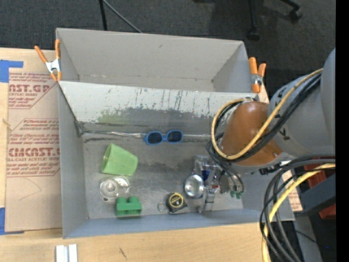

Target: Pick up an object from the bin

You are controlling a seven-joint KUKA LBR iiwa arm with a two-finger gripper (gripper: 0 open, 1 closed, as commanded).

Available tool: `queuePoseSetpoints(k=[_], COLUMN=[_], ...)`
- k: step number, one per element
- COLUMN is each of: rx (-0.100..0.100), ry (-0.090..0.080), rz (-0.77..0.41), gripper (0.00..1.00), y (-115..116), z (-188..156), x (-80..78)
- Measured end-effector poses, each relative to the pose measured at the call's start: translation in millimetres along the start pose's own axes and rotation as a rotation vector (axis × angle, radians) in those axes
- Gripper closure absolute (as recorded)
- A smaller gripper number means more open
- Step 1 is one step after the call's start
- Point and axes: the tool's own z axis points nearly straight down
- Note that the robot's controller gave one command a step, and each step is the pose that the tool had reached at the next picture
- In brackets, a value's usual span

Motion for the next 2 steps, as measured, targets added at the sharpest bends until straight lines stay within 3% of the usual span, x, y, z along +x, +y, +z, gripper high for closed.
queuePoseSetpoints(k=[1, 2], rx=[-0.004, -0.002], ry=[0.001, -0.007], rz=[-0.006, -0.022], gripper=[1.00, 1.00], y=[5, 19], z=[-4, -145], x=[-0.3, -29.2])
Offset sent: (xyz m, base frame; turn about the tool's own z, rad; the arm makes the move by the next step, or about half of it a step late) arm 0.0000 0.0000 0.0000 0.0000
